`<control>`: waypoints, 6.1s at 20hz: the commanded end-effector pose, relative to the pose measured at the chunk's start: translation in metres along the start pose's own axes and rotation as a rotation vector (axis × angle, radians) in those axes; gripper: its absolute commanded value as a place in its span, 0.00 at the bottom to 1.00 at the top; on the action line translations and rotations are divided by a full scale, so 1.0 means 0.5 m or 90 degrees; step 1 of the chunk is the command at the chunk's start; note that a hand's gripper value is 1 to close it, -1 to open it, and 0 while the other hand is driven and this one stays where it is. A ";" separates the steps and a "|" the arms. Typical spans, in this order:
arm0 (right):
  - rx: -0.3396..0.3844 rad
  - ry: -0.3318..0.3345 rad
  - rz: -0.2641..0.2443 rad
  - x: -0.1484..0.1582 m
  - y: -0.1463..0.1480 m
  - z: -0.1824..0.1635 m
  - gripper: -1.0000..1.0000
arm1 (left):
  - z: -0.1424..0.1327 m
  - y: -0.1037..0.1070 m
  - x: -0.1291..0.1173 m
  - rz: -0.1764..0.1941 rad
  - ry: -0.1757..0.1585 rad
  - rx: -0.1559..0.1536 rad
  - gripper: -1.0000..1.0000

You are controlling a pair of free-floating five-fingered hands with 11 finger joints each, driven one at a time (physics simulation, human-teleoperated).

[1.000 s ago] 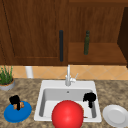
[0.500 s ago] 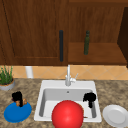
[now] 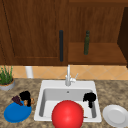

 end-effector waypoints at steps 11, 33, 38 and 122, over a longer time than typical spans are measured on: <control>0.000 0.000 0.000 0.000 0.000 0.000 0.50 | -0.123 -0.029 0.069 -0.011 -0.057 -0.005 1.00; 0.000 0.000 0.000 0.000 0.000 0.000 0.50 | -0.247 -0.064 0.142 -0.001 -0.072 -0.003 1.00; 0.000 0.000 0.000 0.000 0.000 0.000 0.50 | -0.257 -0.074 0.146 0.001 -0.091 -0.010 1.00; 0.000 0.000 0.000 0.000 0.000 0.000 0.50 | -0.870 -0.721 -0.225 0.024 -0.039 -0.006 1.00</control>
